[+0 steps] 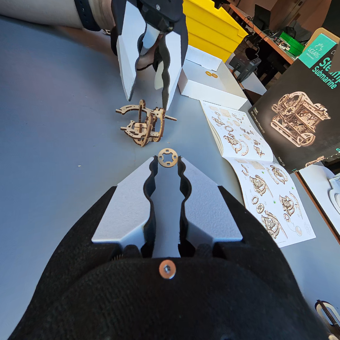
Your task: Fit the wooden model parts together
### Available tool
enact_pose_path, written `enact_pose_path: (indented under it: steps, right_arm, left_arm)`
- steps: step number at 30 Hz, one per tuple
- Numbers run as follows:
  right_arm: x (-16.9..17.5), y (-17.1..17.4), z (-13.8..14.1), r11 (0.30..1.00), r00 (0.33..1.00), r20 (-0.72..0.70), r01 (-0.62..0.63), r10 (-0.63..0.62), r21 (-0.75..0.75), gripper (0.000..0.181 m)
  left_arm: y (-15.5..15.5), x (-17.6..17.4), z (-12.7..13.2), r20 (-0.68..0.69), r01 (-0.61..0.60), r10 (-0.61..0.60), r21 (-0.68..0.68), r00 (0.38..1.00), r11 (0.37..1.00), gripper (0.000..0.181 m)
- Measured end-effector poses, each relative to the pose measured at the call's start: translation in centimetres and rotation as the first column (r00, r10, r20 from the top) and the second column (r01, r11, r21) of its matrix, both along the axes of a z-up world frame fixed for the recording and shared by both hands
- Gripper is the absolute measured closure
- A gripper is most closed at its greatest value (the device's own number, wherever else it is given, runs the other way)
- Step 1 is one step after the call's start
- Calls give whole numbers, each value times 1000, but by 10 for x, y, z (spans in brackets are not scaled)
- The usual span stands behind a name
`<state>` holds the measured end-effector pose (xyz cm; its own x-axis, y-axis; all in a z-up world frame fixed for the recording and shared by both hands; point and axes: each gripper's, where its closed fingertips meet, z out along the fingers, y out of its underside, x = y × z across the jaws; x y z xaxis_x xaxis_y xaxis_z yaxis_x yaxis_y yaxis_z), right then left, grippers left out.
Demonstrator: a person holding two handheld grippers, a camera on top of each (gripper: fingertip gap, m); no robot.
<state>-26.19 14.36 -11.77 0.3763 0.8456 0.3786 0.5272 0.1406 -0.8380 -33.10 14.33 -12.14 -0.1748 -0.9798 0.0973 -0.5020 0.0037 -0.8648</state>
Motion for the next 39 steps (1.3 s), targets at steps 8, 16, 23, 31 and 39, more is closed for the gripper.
enact_pose_path:
  steps: [8,16,23,31,39]
  right_arm:
    - [0,-1,-1,1000,1000,10,-4,4,1,161]
    - [1,4,-2,1000,1000,15,24,-24,-12,161]
    - [7,6,2,994,998,-32,53,-57,-98,161]
    - [-20,-8,35,950,991,-131,-60,21,-307,161]
    - [-43,-10,44,920,984,93,-108,153,-377,161]
  left_arm:
    - [3,0,0,2,-16,16,-1,1000,1000,137]
    - [4,0,5,15,-30,30,3,999,1000,137]
    - [2,2,13,52,-30,30,-1,998,1000,136]
    - [-2,11,12,83,-17,20,-26,996,1000,138]
    - [-1,12,5,66,-23,23,-2,998,1000,142]
